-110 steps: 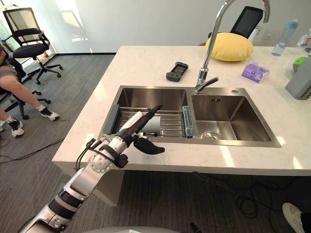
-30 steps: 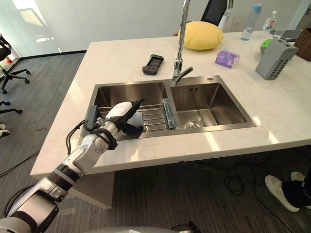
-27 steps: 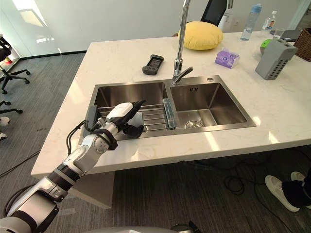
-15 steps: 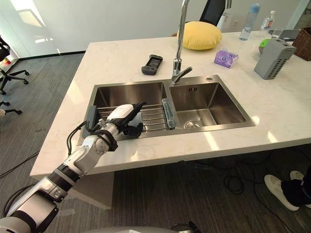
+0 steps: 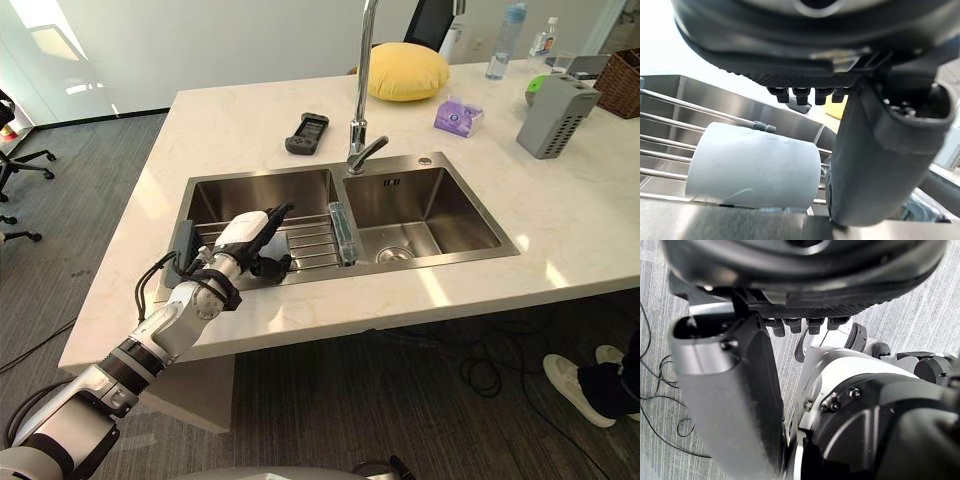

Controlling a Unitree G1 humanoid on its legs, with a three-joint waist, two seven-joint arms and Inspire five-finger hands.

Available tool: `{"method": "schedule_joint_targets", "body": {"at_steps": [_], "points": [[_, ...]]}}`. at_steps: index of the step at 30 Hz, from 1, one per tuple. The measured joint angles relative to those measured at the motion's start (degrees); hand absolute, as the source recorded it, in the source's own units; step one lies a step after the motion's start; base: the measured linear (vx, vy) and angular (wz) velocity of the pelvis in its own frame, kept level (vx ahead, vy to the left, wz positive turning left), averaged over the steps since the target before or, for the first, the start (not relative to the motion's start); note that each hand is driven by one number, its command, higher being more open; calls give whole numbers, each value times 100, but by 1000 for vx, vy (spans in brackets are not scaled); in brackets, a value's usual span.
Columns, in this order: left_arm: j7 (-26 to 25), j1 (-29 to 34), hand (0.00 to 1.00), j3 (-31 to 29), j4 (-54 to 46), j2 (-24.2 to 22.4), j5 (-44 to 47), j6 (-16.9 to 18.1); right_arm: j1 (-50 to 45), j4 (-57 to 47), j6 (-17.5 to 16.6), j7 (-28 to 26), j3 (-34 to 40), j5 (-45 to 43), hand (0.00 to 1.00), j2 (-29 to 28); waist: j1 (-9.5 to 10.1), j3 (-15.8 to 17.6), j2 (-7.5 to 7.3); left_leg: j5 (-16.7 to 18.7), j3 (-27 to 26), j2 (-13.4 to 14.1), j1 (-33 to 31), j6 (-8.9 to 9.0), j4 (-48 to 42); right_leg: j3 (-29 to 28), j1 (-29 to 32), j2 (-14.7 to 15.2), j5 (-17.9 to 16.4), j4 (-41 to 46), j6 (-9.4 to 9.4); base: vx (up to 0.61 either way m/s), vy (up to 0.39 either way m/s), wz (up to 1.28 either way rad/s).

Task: Walk over to the sink, pick up the cup, carry it to the dishwasher, place the cup inside the dishwasher, then close the dishwasher door

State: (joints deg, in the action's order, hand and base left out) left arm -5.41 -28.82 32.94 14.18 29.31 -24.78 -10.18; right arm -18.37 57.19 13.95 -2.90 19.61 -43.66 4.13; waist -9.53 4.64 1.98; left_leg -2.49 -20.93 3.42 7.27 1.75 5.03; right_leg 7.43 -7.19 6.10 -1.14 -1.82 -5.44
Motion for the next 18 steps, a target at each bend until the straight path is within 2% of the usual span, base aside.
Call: {"method": "schedule_joint_targets", "body": {"at_steps": [6, 18], "points": [[-53, 0, 100, -45, -6, 1, 12, 57, 0, 0, -2, -43, 0, 1, 100, 23, 1, 16, 27, 4, 13, 0, -20, 6, -2, 15, -2, -3, 4, -12, 2, 0, 0, 0], [382, 0, 100, -110, -91, 44, 4, 46, 0, -2, -4, -107, -56, 1, 100, 94, 6, 47, 73, 2, 47, -4, -21, 5, -2, 39, -6, 2, 2, 6, 2, 0, 0, 0]]}}
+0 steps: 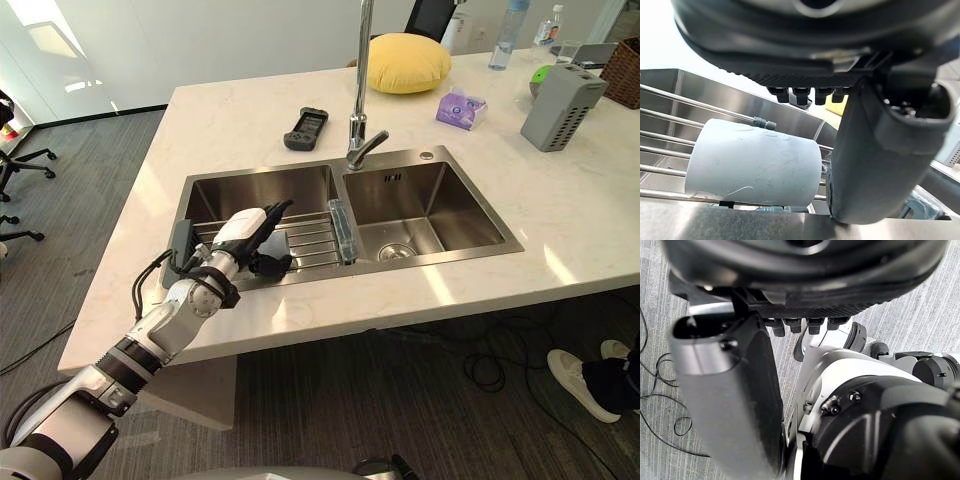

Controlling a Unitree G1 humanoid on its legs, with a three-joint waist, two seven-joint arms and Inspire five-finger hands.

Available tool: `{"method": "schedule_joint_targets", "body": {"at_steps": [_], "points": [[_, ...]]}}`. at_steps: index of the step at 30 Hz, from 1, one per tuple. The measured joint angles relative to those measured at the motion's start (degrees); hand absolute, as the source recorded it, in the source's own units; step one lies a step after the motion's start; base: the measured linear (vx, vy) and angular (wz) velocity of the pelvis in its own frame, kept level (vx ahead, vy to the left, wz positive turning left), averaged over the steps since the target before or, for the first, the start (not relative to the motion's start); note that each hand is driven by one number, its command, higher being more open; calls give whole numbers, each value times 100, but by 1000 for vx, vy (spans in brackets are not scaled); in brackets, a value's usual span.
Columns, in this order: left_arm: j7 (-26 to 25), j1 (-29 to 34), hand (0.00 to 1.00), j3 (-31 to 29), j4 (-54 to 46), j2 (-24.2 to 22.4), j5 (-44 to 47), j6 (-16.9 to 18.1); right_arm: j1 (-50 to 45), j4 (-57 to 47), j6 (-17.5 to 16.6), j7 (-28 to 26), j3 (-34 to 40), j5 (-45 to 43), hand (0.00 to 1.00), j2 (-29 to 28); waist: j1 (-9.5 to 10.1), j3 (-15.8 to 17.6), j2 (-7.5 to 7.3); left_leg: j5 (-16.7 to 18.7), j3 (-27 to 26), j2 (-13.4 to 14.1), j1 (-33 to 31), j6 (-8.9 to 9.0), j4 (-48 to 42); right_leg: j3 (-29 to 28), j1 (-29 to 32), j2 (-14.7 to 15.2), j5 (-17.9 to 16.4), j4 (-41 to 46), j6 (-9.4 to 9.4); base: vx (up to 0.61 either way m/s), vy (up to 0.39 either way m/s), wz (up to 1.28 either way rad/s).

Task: Walk over to the sink, pick up the cup, carry it to the dishwasher, place the cup inside the dishwasher, then close the dishwasher door

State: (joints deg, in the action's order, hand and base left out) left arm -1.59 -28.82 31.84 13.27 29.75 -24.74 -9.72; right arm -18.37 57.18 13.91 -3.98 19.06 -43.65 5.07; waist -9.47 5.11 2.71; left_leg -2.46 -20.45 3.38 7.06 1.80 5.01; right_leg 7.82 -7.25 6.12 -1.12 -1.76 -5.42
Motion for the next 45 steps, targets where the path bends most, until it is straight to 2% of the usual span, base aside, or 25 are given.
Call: {"method": "schedule_joint_targets", "body": {"at_steps": [8, 22, 28, 37, 45], "points": [[-8, 0, 100, 1, -38, 2, -11, -99, 1, -4, -2, 42, -196, -17, 100, 87, -3, 5, -4, 0, -11, 6, 8, 0, 0, -9, 0, -3, 0, 3, 0, 0, 0, 0], [-844, 16, 100, 5, 31, 83, -10, -128, -1, -22, -44, 65, -267, -177, 100, 67, -25, 53, -4, 10, -41, 17, 15, 14, -1, -37, 6, -11, 0, 2, 0, 0, 0, 0], [-838, 16, 100, 4, 30, 107, -13, -136, -2, -23, -45, 62, -263, -175, 100, 68, -11, 53, -4, 10, -45, 16, 10, 14, -2, -50, 29, -11, 0, 31, 1, 0, 0, 0], [-185, 16, 100, -40, -108, 115, -809, -25, -4, -54, -41, 64, -265, -172, 100, 78, 2, 55, -6, 9, -47, 15, 14, 13, -2, -58, 40, -10, -3, 52, 2, 0, 0, 0], [-238, 15, 100, 63, -192, 128, -810, -323, -4, -64, -40, 199, -375, -192, 100, 101, -28, 54, -6, 9, -49, 11, 24, 12, -2, -70, 40, -9, -3, 53, 2, 0, 0, 0]]}}
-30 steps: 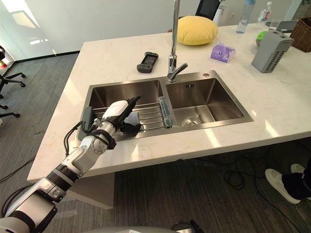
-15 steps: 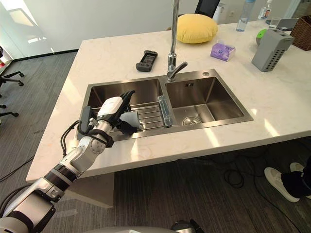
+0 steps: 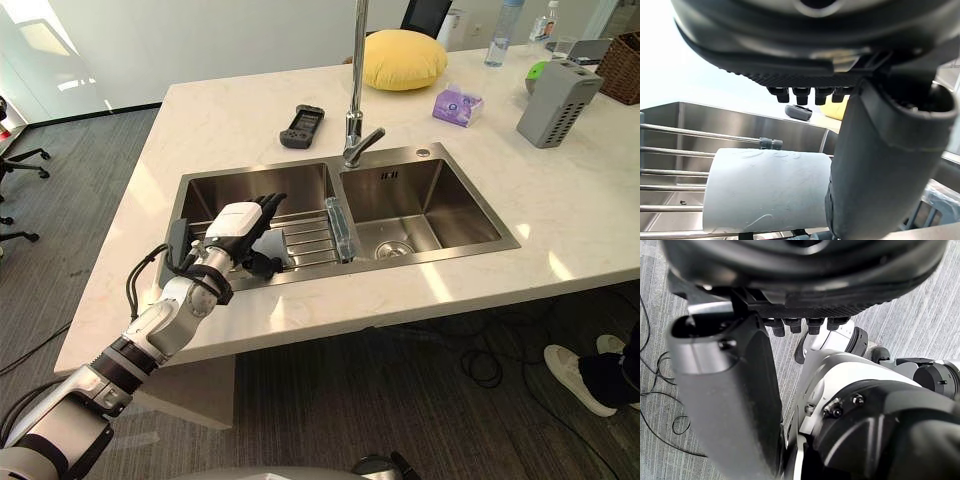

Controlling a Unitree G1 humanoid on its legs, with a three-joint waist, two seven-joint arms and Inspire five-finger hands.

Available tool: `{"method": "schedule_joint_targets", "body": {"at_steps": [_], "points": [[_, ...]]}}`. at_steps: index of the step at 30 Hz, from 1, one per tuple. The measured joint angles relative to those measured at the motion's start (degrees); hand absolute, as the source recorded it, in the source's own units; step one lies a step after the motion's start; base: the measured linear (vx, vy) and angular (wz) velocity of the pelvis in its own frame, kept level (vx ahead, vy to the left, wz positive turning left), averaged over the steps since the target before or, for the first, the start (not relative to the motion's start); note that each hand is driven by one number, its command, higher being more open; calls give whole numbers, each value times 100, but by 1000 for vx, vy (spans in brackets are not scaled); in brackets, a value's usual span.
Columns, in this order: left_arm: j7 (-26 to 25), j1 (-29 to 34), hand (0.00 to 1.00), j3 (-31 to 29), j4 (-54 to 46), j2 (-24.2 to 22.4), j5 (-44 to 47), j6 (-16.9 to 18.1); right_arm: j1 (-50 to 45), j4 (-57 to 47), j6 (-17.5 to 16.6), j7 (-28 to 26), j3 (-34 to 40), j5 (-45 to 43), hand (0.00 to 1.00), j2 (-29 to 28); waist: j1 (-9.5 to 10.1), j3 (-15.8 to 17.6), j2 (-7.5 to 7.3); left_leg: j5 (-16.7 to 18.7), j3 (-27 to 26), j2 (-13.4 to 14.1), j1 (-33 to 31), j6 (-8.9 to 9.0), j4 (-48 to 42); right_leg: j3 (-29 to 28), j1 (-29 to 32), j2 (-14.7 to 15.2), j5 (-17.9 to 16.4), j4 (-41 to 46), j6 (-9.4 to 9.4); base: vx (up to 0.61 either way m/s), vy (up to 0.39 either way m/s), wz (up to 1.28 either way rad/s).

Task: Walk over to the sink, pick up the cup, carry it to the dishwasher, place the cup inside the dishwasher, then close the dishwasher door

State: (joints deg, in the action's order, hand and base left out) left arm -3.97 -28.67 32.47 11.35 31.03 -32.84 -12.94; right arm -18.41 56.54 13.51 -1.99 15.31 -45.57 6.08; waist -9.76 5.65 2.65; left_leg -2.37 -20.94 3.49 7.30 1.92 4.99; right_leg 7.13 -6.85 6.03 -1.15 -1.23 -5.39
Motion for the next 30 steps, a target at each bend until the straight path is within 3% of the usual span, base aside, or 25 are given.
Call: {"method": "schedule_joint_targets", "body": {"at_steps": [18, 30], "points": [[-555, 0, 100, 62, 20, 152, 373, -168, -4, -36, 0, 7, -54, -51, 100, -11, -56, 10, 5, 21, -50, 35, -6, 30, -2, -111, 79, -36, 4, 29, 4, 0, 0, -3], [-180, -43, 100, -39, 33, 151, 370, -174, -19, -265, 102, 122, -116, -51, 100, 29, -57, 124, 10, 35, -56, 47, -11, 51, -57, -131, 110, -31, -5, 112, 14, -9, -3, 0]]}}
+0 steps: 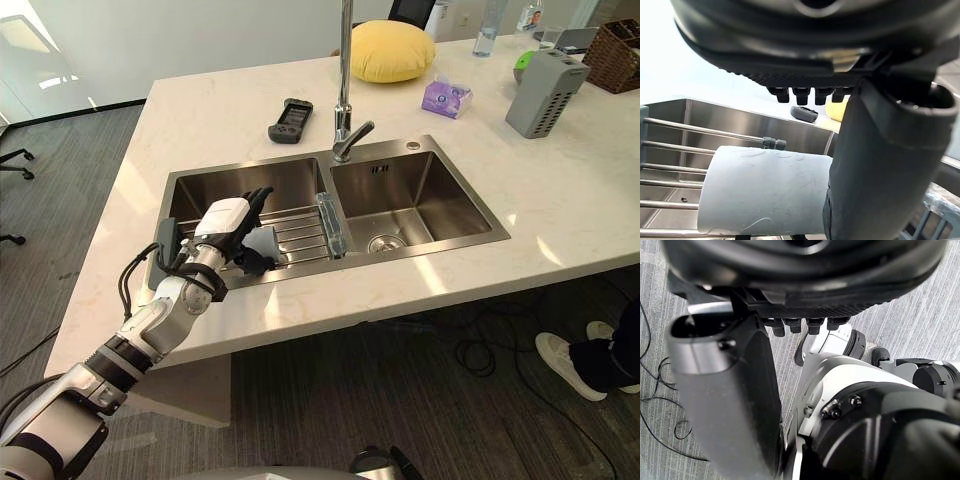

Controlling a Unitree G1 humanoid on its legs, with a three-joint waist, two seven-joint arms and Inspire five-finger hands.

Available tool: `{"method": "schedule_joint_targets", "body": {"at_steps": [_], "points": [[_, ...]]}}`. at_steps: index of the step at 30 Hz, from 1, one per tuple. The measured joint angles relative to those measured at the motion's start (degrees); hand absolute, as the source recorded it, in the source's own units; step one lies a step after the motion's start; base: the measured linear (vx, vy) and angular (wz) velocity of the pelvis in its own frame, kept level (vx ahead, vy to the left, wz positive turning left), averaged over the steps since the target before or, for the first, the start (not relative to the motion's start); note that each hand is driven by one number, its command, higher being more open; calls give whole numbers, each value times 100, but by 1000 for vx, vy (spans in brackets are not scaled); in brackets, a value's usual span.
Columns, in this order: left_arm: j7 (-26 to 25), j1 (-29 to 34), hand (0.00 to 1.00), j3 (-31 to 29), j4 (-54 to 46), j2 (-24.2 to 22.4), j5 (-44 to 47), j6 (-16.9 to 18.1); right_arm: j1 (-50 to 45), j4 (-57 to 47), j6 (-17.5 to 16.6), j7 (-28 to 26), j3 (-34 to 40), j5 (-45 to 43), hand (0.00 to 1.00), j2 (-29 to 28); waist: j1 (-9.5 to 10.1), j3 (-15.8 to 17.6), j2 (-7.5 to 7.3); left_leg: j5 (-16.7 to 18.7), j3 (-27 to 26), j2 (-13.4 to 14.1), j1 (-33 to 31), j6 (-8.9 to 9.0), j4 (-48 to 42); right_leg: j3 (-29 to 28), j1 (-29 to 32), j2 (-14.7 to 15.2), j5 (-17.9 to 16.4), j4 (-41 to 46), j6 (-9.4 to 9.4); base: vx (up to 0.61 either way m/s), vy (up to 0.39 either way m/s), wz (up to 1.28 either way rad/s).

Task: Walk over to the sink, pick up the cup, carry it to the dishwasher, place the cup inside the dishwasher, then close the dishwasher door

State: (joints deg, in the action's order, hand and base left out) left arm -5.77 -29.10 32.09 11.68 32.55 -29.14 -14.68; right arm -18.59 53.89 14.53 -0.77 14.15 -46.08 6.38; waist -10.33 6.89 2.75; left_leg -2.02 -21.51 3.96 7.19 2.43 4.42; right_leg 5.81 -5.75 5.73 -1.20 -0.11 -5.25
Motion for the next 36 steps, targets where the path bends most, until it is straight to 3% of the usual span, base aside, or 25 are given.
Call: {"method": "schedule_joint_targets", "body": {"at_steps": [12, 20, 31, 36], "points": [[416, -195, 100, -54, -7, 0, 60, -175, 1, -142, 41, 122, -129, -5, 100, 86, 3, 110, 38, 19, -104, 9, -17, 26, -13, -106, 128, 22, -21, 90, 9, -11, 1, -4], [606, -304, 100, -57, 4, -1, 169, -111, 4, -209, 41, 127, -234, -161, 100, 122, 1, 202, 51, 19, -127, 29, -74, 22, -66, -117, 212, 19, -25, 170, 11, 0, -4, -2], [807, -490, 100, 73, 13, -1, 176, -136, 15, -316, 40, 321, -333, -216, 100, 221, -3, 293, 139, 30, -86, 22, -129, 37, -98, -81, 446, 56, -233, 542, 21, -8, -2, 0], [1186, -641, 100, 87, 78, -11, 294, -498, 89, -375, 45, 318, -332, -216, 100, 261, -67, 424, 161, 20, -45, 10, -167, 22, -120, -44, 565, 86, -355, 778, 14, 8, -4, 3]]}}
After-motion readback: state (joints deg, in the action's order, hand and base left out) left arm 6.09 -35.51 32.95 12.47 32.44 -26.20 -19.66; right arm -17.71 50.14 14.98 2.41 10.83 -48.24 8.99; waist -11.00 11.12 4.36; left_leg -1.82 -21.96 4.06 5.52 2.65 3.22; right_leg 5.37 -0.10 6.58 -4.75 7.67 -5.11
